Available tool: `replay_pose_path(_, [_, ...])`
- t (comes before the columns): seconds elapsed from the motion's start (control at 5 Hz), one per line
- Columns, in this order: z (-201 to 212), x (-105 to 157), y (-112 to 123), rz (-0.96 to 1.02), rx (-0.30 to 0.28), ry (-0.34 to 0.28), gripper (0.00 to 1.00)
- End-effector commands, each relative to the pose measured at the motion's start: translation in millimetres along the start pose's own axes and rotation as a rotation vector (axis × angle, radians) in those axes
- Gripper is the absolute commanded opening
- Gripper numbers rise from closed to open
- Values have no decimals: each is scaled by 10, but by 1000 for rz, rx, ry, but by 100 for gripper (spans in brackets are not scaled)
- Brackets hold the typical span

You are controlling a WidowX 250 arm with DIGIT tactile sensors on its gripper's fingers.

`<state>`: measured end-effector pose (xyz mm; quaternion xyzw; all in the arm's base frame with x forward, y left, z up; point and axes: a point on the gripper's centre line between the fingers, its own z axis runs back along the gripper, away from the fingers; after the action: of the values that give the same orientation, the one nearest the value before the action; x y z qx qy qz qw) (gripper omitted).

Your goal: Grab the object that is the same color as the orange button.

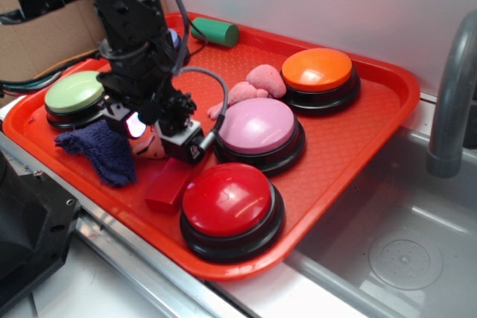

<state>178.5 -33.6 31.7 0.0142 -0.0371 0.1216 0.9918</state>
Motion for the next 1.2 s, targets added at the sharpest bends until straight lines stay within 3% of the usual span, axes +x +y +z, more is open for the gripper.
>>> replay_pose_path(0.0, [-57, 38, 113, 30, -12, -21, 0])
replay_pose_path(0.4, [29, 48, 167, 15, -13, -8, 0])
replay_pose_path(0.6, [304, 55, 239, -27, -36, 92, 0])
replay_pose_path(0.8, [705, 201, 229, -53, -28, 110, 0])
replay_pose_path(1.0, [1022, 346, 270, -61, -93, 102, 0])
